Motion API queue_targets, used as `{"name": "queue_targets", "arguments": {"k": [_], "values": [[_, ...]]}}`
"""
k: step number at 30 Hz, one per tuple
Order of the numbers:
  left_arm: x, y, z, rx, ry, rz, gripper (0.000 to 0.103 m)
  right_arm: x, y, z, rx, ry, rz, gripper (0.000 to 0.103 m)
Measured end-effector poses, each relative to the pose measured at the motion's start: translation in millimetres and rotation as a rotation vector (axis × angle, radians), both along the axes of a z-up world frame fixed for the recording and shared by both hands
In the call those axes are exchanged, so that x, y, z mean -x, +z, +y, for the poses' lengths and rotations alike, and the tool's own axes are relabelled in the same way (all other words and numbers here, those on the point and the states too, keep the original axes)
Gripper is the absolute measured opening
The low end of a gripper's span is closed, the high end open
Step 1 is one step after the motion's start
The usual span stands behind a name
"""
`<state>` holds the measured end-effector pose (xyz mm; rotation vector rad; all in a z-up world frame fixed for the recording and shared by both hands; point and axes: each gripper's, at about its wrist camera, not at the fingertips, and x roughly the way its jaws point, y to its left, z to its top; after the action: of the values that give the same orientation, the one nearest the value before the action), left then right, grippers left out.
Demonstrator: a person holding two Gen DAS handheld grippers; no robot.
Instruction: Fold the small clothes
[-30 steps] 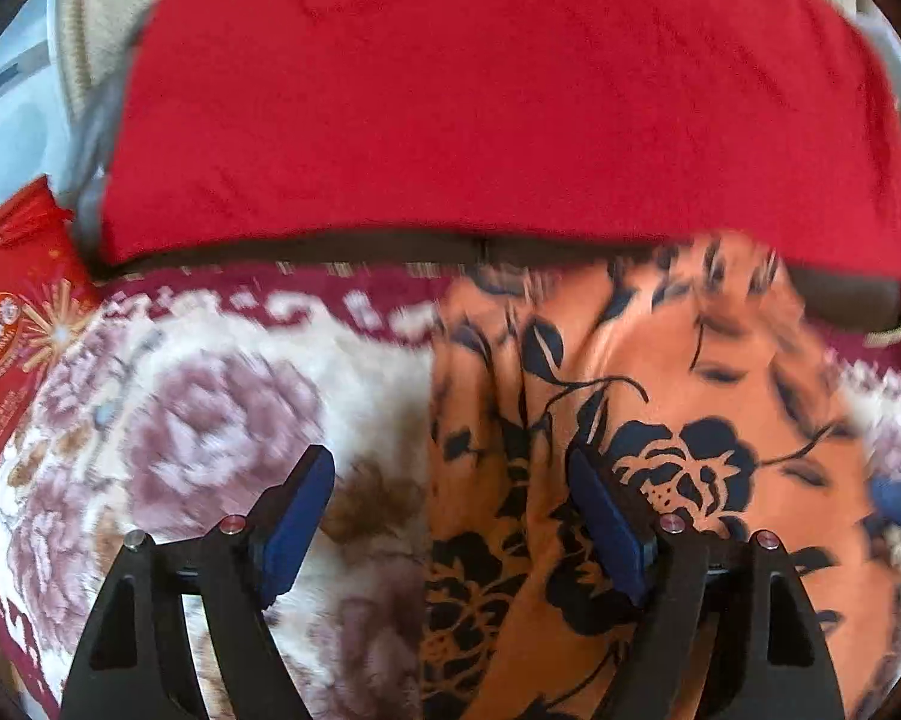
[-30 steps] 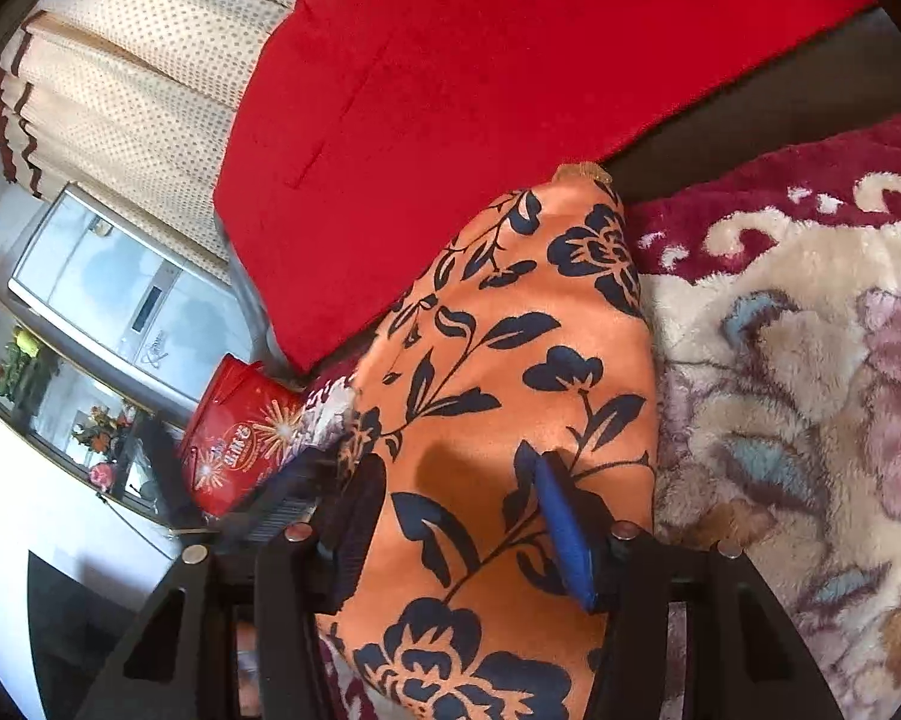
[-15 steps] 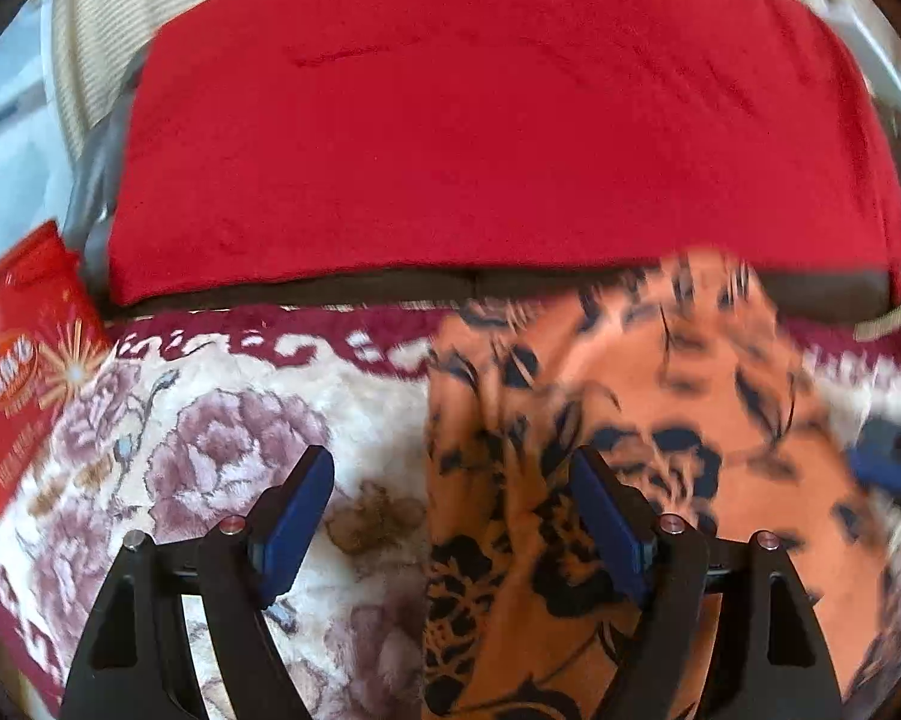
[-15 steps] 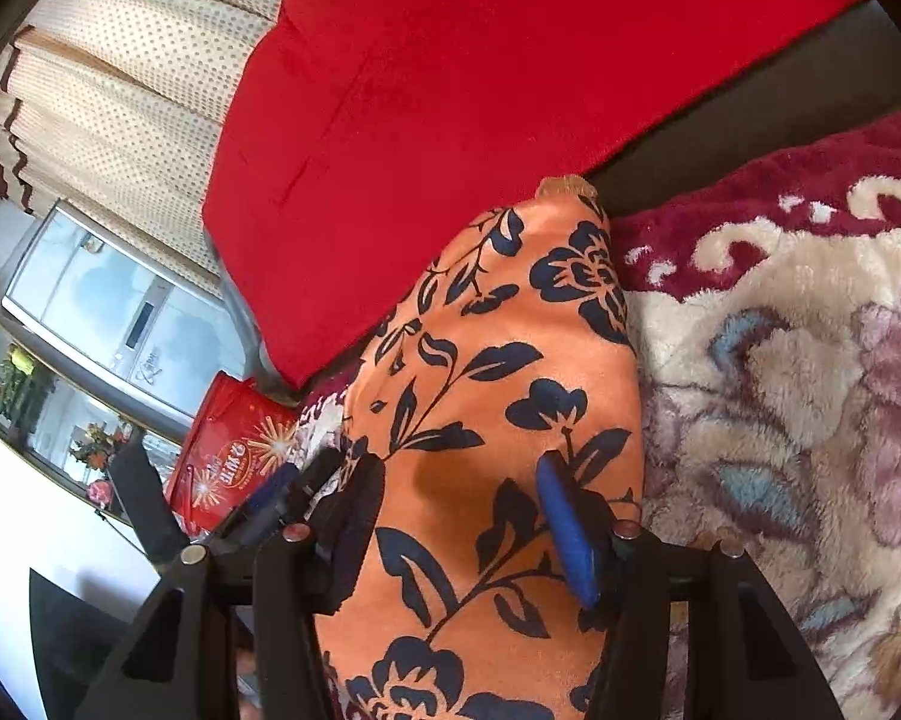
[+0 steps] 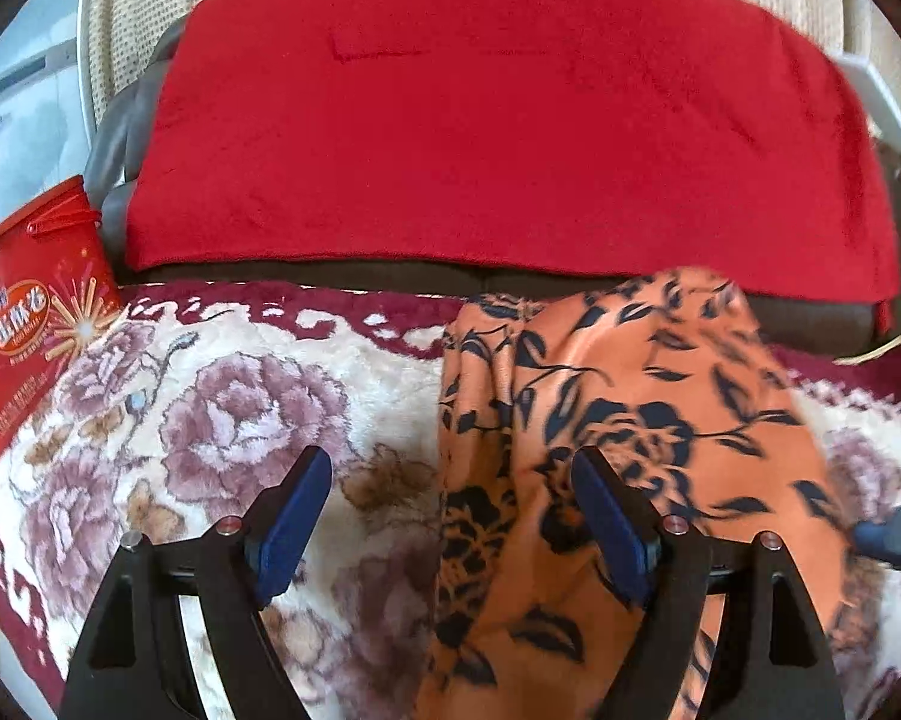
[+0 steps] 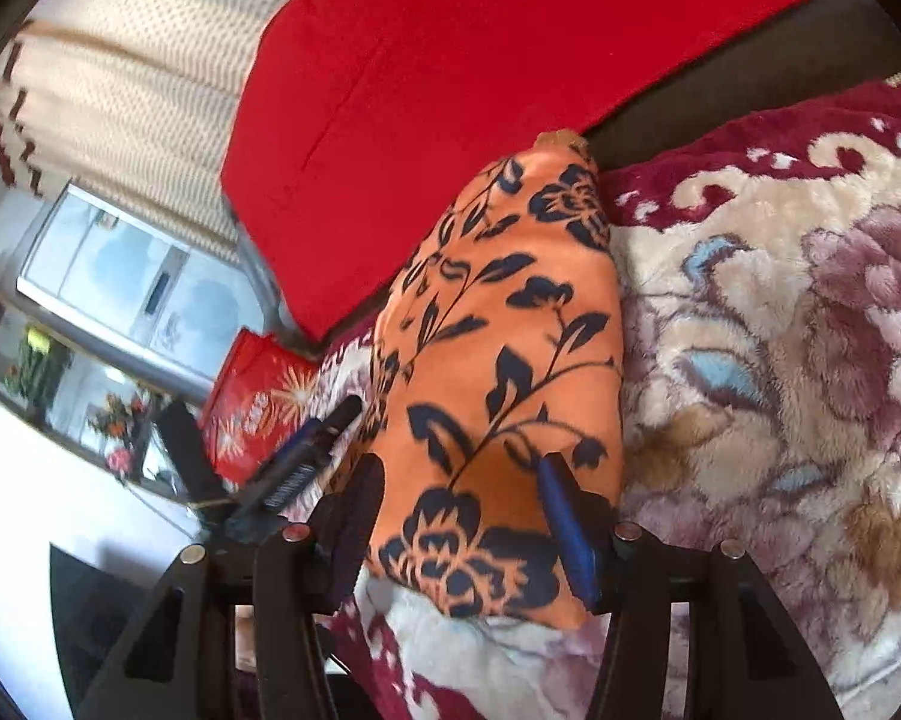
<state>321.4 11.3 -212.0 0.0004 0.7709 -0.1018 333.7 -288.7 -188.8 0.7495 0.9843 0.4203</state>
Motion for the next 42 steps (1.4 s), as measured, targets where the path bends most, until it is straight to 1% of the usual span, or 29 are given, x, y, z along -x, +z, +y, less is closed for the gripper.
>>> {"name": "queue_targets", "arguments": {"k": [2, 5, 7, 10, 12, 13, 16, 17, 19, 21, 25, 28, 30, 33, 35, 36, 37, 38, 39, 40, 41, 42], "values": [[6.2, 2.3, 5.8, 0.043, -0.002, 0.02, 0.086, -0.5, -2.7, 5.6, 0.031, 0.018, 0.001, 0.058], [13.2, 0.6, 14.1, 0.106, -0.017, 0.077, 0.086, -1.8, -7.0, 9.9, 0.054, 0.033, 0.012, 0.058], [18.2, 0.8, 18.8, 0.117, -0.026, 0.102, 0.086, -0.7, -4.0, 6.3, 0.033, 0.023, 0.014, 0.059], [27.9, 4.0, 26.2, 0.104, -0.028, 0.092, 0.086, 3.7, 5.2, 1.3, -0.004, 0.019, -0.016, 0.059], [30.1, 2.3, 31.8, 0.105, -0.021, 0.102, 0.086, 5.0, 10.9, 2.9, 0.0, 0.022, -0.041, 0.059], [31.9, 2.4, 34.0, 0.112, -0.019, 0.11, 0.086, 4.5, 10.8, 4.6, 0.006, 0.025, -0.039, 0.059], [32.6, -2.0, 45.2, 0.178, -0.015, 0.163, 0.086, -2.9, -6.4, 12.7, 0.025, 0.038, 0.024, 0.06], [32.4, -3.5, 47.4, 0.192, -0.015, 0.178, 0.086, -5.1, -11.6, 14.3, 0.027, 0.037, 0.032, 0.06], [32.1, -7.1, 52.9, 0.212, -0.006, 0.21, 0.086, -7.5, -12.2, 13.4, 0.012, 0.029, 0.03, 0.06], [33.3, -8.5, 58.4, 0.242, -0.005, 0.216, 0.086, -6.9, -7.9, 9.6, -0.01, 0.017, 0.027, 0.06], [39.0, -8.9, 64.4, 0.307, -0.042, 0.231, 0.086, -3.4, 3.0, 4.5, -0.048, 0.005, -0.031, 0.06], [41.1, -13.0, 61.5, 0.339, -0.085, 0.262, 0.08, -7.0, -1.6, 9.7, -0.019, 0.011, -0.008, 0.06], [39.9, -18.0, 59.6, 0.344, -0.087, 0.285, 0.08, -10.1, -8.7, 13.1, -0.011, 0.01, 0.017, 0.06], [36.2, -29.9, 57.7, 0.334, -0.059, 0.308, 0.08, -12.6, -8.1, 14.6, 0.002, 0.009, 0.015, 0.06], [32.2, -37.3, 56.0, 0.358, -0.063, 0.318, 0.08, -13.6, -8.9, 15.4, 0.004, 0.01, 0.013, 0.06], [31.5, -38.7, 56.0, 0.376, -0.065, 0.309, 0.08, -14.4, -9.8, 16.2, 0.006, 0.01, 0.012, 0.06], [31.6, -38.9, 55.1, 0.398, -0.071, 0.281, 0.08, -14.9, -10.6, 17.1, 0.008, 0.01, 0.01, 0.061], [31.3, -38.7, 53.2, 0.404, -0.085, 0.262, 0.068, -14.7, -10.6, 17.3, 0.011, 0.011, 0.008, 0.061], [29.5, -39.3, 48.5, 0.407, -0.115, 0.251, 0.045, -14.7, -10.8, 17.8, 0.013, 0.012, 0.005, 0.061], [26.8, -40.3, 45.3, 0.404, -0.132, 0.253, 0.035, -15.0, -11.0, 18.2, 0.013, 0.014, 0.003, 0.061], [26.0, -41.4, 39.3, 0.385, -0.145, 0.254, 0.027, -15.4, -11.3, 18.7, 0.013, 0.016, 0.001, 0.061], [26.2, -41.6, 32.2, 0.335, -0.155, 0.238, 0.025, -16.0, -11.7, 19.4, 0.012, 0.018, -0.001, 0.061]]}}
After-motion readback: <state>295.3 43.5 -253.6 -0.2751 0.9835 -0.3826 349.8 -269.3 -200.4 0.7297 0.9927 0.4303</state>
